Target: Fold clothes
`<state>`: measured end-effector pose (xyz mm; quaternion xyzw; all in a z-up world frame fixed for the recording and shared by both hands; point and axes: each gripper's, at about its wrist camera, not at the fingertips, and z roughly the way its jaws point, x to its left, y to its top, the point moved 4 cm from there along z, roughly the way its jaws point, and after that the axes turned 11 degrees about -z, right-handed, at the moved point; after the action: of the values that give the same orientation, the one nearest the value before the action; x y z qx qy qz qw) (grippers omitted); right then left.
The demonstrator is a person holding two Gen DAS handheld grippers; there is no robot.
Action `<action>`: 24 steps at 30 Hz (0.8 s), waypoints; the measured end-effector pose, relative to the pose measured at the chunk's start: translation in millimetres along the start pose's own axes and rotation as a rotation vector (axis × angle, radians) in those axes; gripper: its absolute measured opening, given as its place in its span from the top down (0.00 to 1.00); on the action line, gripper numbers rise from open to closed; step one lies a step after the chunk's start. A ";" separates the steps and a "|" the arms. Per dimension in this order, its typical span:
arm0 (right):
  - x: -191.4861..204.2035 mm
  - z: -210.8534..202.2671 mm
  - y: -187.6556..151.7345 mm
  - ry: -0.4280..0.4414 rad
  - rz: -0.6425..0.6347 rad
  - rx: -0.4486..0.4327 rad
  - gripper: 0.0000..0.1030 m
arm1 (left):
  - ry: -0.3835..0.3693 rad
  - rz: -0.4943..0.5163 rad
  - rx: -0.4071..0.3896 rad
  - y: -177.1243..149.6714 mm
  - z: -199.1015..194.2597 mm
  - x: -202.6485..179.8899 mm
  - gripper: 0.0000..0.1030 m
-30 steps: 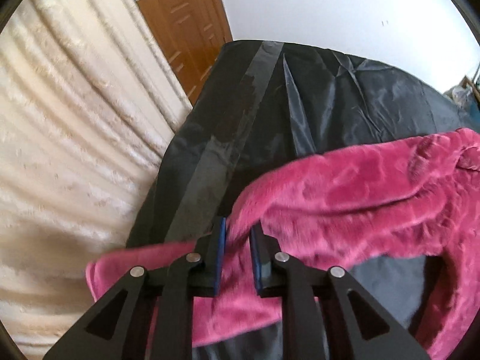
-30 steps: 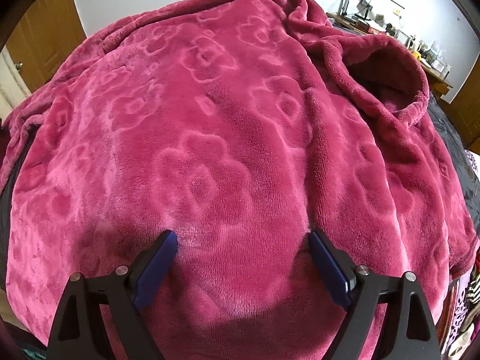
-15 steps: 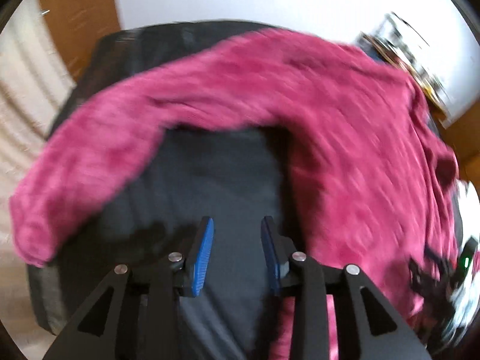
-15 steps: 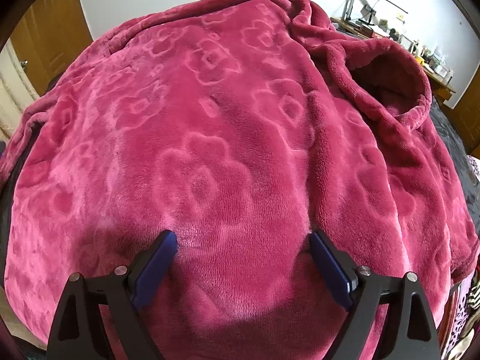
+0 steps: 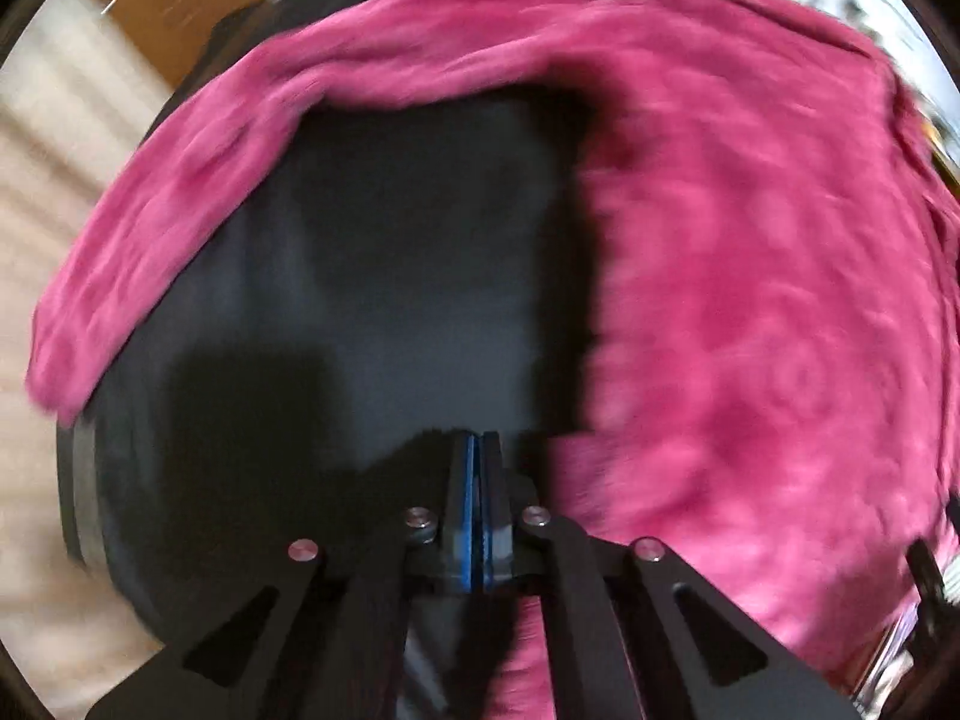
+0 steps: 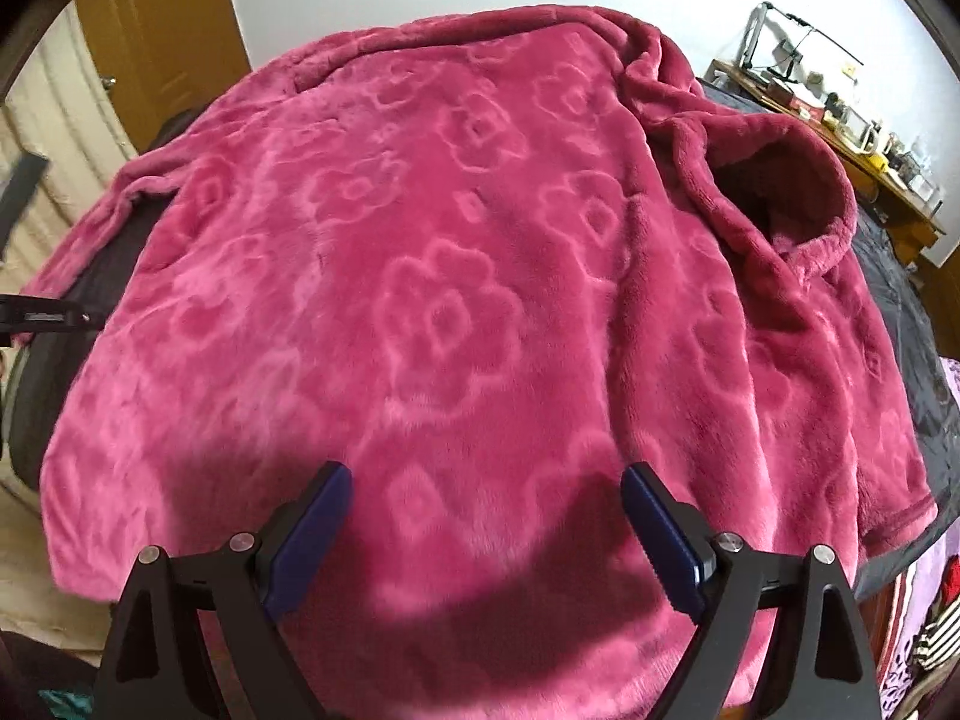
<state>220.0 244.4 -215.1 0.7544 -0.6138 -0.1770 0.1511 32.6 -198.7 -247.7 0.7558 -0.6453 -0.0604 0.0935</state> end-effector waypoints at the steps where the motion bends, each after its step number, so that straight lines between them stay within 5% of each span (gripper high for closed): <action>1: -0.7 -3.9 -4.0 0.003 0.001 -0.002 0.10 | 0.007 -0.038 0.005 -2.1 2.1 12.1 0.99; 3: -4.1 -10.3 -14.2 0.004 -0.001 -0.004 0.10 | 0.007 -0.072 0.005 -5.9 1.1 25.2 0.99; 11: -2.1 -12.6 -21.8 0.050 -0.057 -0.012 0.10 | -0.234 -0.172 -0.033 -21.5 -28.0 27.3 0.95; 16: -3.8 -18.1 -24.9 0.066 -0.084 -0.029 0.10 | -0.208 -0.122 -0.017 -33.3 -22.6 0.7 0.53; 20: -9.8 -21.4 -28.5 0.066 -0.069 -0.037 0.10 | -0.188 -0.082 -0.005 -42.8 -18.2 -20.6 0.54; 22: -12.9 -22.9 -30.2 0.062 -0.055 -0.041 0.10 | -0.178 -0.062 0.002 -47.5 -16.1 -31.3 0.80; 24: -16.2 -24.3 -32.7 0.060 -0.042 -0.042 0.10 | -0.171 -0.059 0.007 -50.3 -15.3 -34.1 0.82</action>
<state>256.6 267.2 -206.7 0.7687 -0.5893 -0.1703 0.1812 78.9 -156.6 -244.8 0.7667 -0.6288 -0.1252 0.0339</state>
